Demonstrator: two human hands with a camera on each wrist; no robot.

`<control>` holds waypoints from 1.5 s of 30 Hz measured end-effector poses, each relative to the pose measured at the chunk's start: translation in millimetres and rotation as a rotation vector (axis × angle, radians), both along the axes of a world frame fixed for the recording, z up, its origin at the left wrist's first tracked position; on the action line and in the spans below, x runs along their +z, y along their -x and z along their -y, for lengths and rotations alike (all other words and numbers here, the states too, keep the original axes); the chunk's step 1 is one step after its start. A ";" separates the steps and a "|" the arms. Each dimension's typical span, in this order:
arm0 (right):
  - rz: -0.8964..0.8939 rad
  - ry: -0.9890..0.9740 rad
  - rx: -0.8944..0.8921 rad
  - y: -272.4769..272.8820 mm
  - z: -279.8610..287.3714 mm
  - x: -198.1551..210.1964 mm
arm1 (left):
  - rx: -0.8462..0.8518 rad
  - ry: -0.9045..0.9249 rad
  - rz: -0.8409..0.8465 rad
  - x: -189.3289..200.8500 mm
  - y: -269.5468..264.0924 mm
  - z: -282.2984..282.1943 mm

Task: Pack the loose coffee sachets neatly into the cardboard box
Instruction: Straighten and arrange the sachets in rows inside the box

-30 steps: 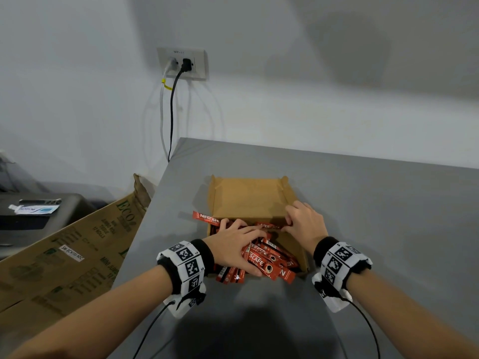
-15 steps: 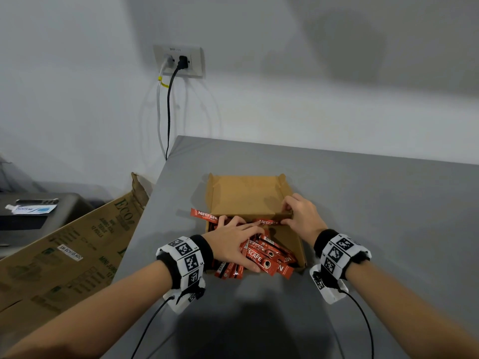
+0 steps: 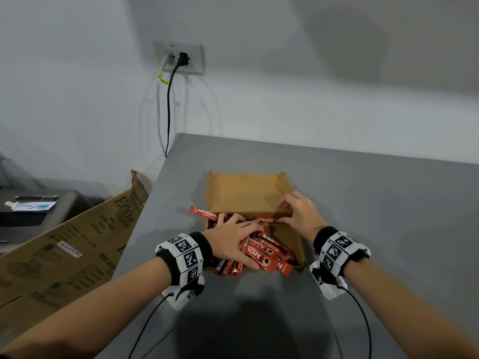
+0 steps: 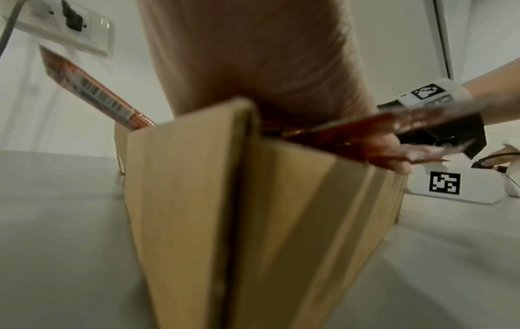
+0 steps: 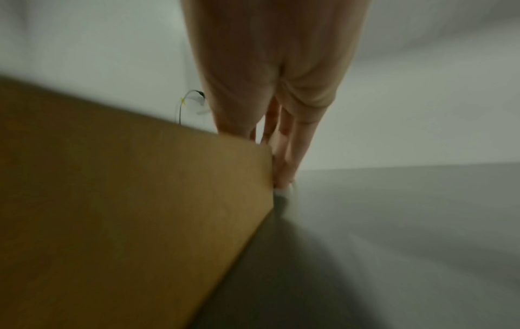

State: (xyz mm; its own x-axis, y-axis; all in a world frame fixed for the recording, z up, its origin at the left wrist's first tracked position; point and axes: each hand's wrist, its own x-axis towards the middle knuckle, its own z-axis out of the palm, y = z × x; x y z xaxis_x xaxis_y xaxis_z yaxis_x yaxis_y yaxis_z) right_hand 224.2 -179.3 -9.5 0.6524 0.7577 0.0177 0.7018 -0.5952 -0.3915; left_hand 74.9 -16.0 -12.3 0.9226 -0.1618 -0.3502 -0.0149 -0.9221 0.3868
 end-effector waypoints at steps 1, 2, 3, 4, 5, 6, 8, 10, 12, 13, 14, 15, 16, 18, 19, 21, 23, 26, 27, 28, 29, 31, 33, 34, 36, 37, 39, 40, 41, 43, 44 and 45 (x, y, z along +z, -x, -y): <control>0.020 0.035 -0.003 1.6 1.9 3.5 | 0.001 -0.003 0.003 -0.2 0.0 0.3; 0.083 0.059 -0.008 4.6 3.3 6.9 | 0.002 -0.007 0.008 -0.3 0.0 0.3; 0.173 0.061 -0.010 9.8 3.9 10.9 | 0.005 -0.011 0.013 -0.8 -0.1 0.3; 0.225 0.039 -0.001 16.5 3.6 13.5 | 0.006 -0.016 0.017 -1.4 -0.1 0.1; 0.207 0.028 0.021 23.6 3.1 15.1 | 0.007 -0.017 0.018 -1.9 0.0 0.0; 0.126 0.047 0.050 31.6 2.9 15.8 | 0.006 -0.016 0.014 -1.9 0.1 -0.1; -0.012 0.208 0.124 43.1 2.7 12.9 | 0.003 -0.013 0.002 -1.8 -0.1 0.2; 0.011 0.381 0.199 43.4 2.8 12.3 | 0.002 -0.015 0.002 -1.7 -0.4 0.2; -0.056 0.453 0.207 40.6 3.7 13.5 | 0.003 -0.015 0.011 -2.1 -0.2 -0.3; -0.116 0.462 0.195 39.5 3.9 13.6 | 0.002 -0.015 0.015 -2.5 -0.3 -0.4; -0.162 0.461 0.181 39.0 4.5 12.8 | 0.002 -0.015 0.017 -3.1 -0.1 -0.2; -0.170 0.456 0.178 38.0 5.0 12.6 | 0.002 -0.016 0.016 -3.0 0.2 0.0; -0.167 0.420 0.170 36.7 6.2 14.5 | 0.004 -0.018 0.013 -2.7 0.4 0.3; -0.168 0.217 0.116 32.3 9.9 20.5 | 0.011 -0.015 0.013 -1.8 0.7 0.7; -0.187 0.069 0.069 31.4 11.9 24.5 | 0.013 -0.009 0.016 -1.6 0.8 0.6; -0.275 -0.240 -0.031 30.3 14.2 31.2 | 0.010 -0.003 0.016 -1.0 1.1 0.7; -0.387 -0.355 -0.073 31.0 13.4 32.7 | 0.008 -0.006 0.006 -0.7 1.0 0.6; -0.427 -0.353 -0.043 34.6 8.7 27.7 | 0.010 0.000 0.004 0.1 0.7 0.9; -0.405 -0.352 -0.023 35.4 7.5 25.8 | 0.011 0.002 0.006 0.6 0.8 1.0; -0.381 -0.358 -0.001 37.3 6.6 25.8 | 0.012 0.000 0.007 1.1 1.1 1.1; -0.358 -0.363 0.018 38.4 6.3 24.5 | 0.013 -0.004 0.007 1.6 1.0 1.2; -0.331 -0.371 0.033 40.3 6.8 21.1 | 0.014 -0.007 0.004 2.5 1.2 1.7; -0.335 -0.351 0.008 40.4 8.4 17.9 | 0.015 0.004 0.005 2.9 1.4 1.9; -0.349 -0.334 -0.002 40.2 9.4 16.4 | 0.016 0.008 0.006 2.9 1.5 1.7; -0.365 -0.307 -0.022 39.7 11.4 13.1 | 0.015 0.011 0.007 2.2 1.7 1.3; -0.346 -0.294 -0.030 39.0 12.2 12.0 | 0.016 0.011 0.008 2.0 1.8 1.4; -0.315 -0.271 -0.046 36.4 13.9 10.3 | 0.016 0.011 0.012 2.0 1.7 1.4; -0.332 -0.279 -0.051 35.7 14.5 10.7 | 0.016 0.013 0.013 2.0 1.6 1.2; -0.363 -0.295 -0.059 34.6 15.0 10.8 | 0.016 0.016 0.015 1.8 1.5 1.1; -0.396 -0.302 -0.059 33.4 15.7 12.2 | 0.015 0.019 0.020 1.1 1.4 0.7; -0.402 -0.294 -0.051 33.3 15.8 12.1 | 0.015 0.019 0.021 0.6 1.4 0.7; -0.402 -0.299 -0.043 34.0 15.6 12.2 | 0.015 0.017 0.023 -0.1 1.4 0.7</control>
